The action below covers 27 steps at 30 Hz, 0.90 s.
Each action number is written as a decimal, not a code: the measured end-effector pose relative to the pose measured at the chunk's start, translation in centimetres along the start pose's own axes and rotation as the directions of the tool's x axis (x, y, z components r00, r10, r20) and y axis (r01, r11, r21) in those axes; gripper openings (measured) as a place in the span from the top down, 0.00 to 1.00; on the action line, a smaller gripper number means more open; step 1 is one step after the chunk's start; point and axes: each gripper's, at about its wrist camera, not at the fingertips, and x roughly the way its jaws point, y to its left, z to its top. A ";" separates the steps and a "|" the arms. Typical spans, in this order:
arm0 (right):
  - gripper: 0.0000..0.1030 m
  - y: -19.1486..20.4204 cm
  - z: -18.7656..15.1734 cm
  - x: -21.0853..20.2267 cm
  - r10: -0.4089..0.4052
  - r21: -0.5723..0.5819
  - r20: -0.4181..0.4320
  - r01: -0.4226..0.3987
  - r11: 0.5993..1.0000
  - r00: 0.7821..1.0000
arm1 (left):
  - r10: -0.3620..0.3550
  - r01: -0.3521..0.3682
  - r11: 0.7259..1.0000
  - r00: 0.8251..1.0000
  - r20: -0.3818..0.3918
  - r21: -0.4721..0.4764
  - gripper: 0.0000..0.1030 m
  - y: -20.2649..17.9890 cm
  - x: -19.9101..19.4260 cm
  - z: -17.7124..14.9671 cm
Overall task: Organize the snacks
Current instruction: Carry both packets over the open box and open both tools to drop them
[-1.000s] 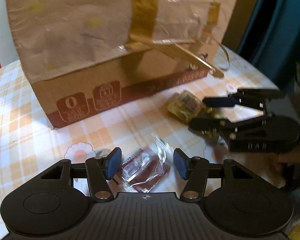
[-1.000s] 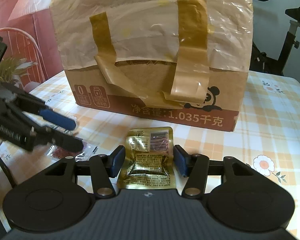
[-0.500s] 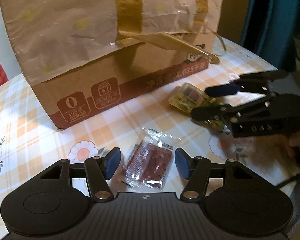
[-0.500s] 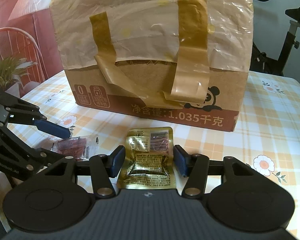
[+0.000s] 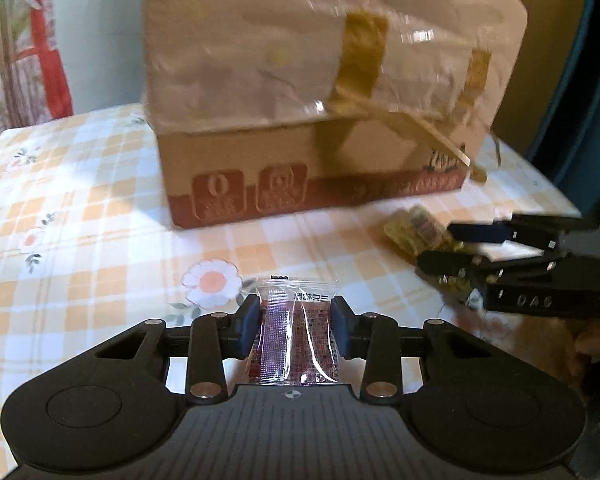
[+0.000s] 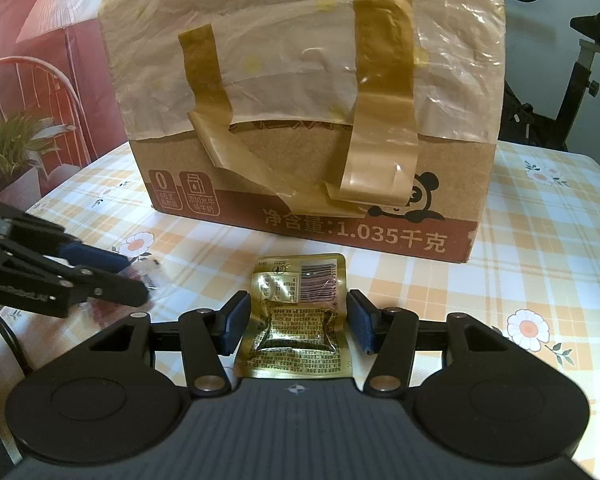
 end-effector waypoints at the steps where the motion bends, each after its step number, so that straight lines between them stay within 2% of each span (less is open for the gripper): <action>1: 0.46 0.0 0.0 0.0 -0.001 0.001 0.000 0.001 1.000 1.000 | 0.002 -0.002 1.000 1.000 0.015 -0.009 0.61 0.1 -0.5 0.2; 6: 0.47 0.5 0.1 -0.4 0.021 -0.016 -0.002 -0.021 1.000 1.000 | 0.012 -0.009 0.999 0.996 0.083 -0.037 0.61 0.2 -2.9 1.0; 11: 0.47 1.4 1.0 -1.6 0.111 -0.053 -0.005 -0.111 0.992 0.994 | 0.045 -0.036 0.997 0.990 0.133 -0.068 0.61 1.1 -5.9 1.9; 15: 0.47 2.6 2.5 -3.6 0.197 -0.114 0.025 -0.193 0.974 0.980 | 0.054 -0.036 0.995 0.976 0.209 -0.091 0.61 1.6 -8.6 3.3; 20: 0.47 3.1 5.8 -6.6 0.326 -0.122 0.099 -0.314 0.942 0.940 | 0.066 -0.044 0.996 0.941 0.332 -0.075 0.61 1.6 -12.3 6.5; 25: 0.47 2.2 11.0 -9.8 0.363 -0.103 0.253 -0.348 0.932 0.897 | 0.057 -0.051 0.998 0.890 0.453 -0.026 0.61 0.5 -14.7 11.0; 27: 0.47 1.7 13.3 -10.7 0.340 -0.107 0.312 -0.323 0.940 0.887 | 0.052 -0.048 0.999 0.875 0.482 -0.019 0.61 -0.2 -15.1 12.8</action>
